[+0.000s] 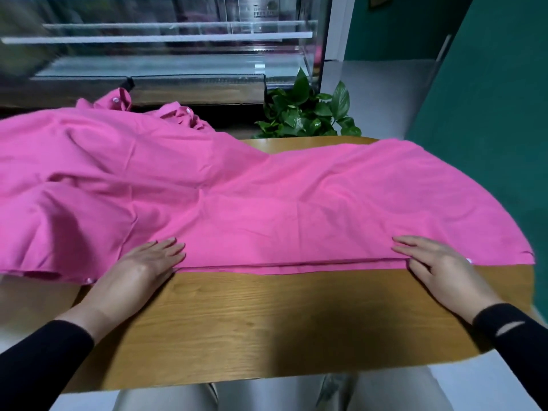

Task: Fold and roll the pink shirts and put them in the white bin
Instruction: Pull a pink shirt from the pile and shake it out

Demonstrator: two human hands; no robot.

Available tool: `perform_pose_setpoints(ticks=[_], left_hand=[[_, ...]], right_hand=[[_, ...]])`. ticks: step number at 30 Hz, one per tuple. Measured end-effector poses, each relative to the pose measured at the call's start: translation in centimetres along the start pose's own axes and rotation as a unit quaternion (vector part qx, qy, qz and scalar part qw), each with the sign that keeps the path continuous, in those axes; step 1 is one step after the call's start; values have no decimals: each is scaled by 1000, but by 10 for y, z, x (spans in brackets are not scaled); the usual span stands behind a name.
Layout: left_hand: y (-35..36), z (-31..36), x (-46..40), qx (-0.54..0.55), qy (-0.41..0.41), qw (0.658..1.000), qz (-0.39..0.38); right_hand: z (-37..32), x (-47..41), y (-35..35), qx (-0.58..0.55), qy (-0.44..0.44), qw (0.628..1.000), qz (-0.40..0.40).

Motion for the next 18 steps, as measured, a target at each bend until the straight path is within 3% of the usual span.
perform_pose_setpoints(ticks=[6,14,18], left_hand=[[-5,1,3,36,-42,998,6],[-14,15,23,69,-5,997,20],[-21,42,10,40,34,998,20]], right_hand=[[6,-6,-6,6,39,999,-2],[3,13,-3,9,16,997,-68],[-6,13,-17,14,6,1000,26]])
Point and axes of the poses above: each hand's wrist, its own x-axis away from the middle knuckle, its own y-axis out of the palm, z = x × y, the point moved 10 cm from there along -x, towards the middle knuckle, and after that the axes turned 8 degrees about -x, right-handed, at the moved point
